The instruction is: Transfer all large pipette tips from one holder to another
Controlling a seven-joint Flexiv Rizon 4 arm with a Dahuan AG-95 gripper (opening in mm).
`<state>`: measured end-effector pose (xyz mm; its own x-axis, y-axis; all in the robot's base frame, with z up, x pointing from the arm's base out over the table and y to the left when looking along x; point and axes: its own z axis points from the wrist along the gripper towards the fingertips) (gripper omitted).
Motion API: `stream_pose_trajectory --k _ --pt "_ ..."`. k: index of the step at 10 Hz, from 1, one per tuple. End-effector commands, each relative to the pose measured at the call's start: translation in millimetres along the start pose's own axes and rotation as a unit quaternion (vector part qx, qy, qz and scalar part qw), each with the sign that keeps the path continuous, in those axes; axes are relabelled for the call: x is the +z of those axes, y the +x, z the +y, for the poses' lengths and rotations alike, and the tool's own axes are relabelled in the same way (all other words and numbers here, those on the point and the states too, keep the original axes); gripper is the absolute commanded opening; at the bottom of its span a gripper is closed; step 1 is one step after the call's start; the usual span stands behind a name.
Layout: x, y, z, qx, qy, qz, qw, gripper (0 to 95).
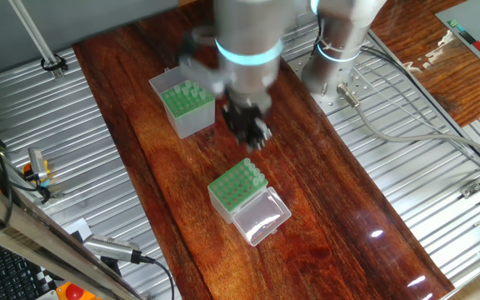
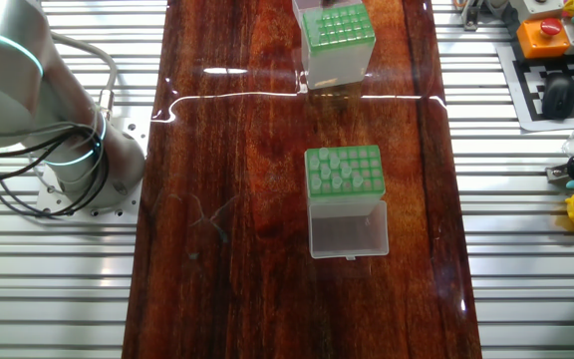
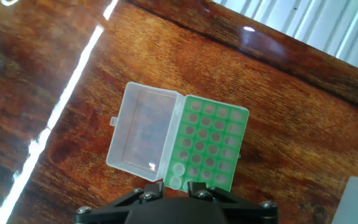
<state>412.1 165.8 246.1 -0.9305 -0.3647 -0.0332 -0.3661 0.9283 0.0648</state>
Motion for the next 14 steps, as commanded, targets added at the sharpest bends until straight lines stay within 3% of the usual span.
stream_pose_trajectory --k 1,3,6,7,11,12,14 --pt "-1.3 0.4 -14.7 -0.026 -0.004 0.005 0.9996 19.0" --pt "-1.3 0.4 -14.7 0.017 0.005 -0.004 0.9998 19.0" --pt "-1.3 0.4 -14.7 0.095 0.025 0.003 0.9951 19.0" --pt "-1.3 0.4 -14.7 0.104 0.026 0.0 0.9943 19.0" --pt "-4.6 21.6 -119.6 0.062 0.013 0.018 0.9978 19.0" --pt "-5.0 25.2 -132.7 0.049 0.012 0.018 0.9986 19.0" --pt "-5.0 26.5 -134.7 0.046 -0.001 0.015 0.9988 19.0"
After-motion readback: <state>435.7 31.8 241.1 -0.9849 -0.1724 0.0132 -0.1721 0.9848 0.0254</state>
